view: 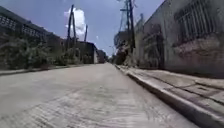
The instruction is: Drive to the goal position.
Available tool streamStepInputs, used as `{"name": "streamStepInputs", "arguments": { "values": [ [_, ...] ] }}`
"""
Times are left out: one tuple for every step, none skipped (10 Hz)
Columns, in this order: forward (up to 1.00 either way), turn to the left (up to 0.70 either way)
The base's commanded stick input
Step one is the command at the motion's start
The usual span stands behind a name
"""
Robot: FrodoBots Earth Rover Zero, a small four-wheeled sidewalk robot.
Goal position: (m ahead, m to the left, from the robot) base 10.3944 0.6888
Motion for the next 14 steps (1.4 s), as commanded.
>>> {"name": "streamStepInputs", "arguments": {
  "values": [
    [1.0,0.0],
    [1.0,0.0],
    [1.0,0.0],
    [1.0,0.0],
    [1.0,0.0],
    [1.0,0.0],
    [1.0,0.0],
    [1.0,0.0],
    [1.0,0.0],
    [1.0,0.0],
    [1.0,0.0],
    [1.0,0.0],
    [1.0,0.0],
    [1.0,0.0]
  ]
}}
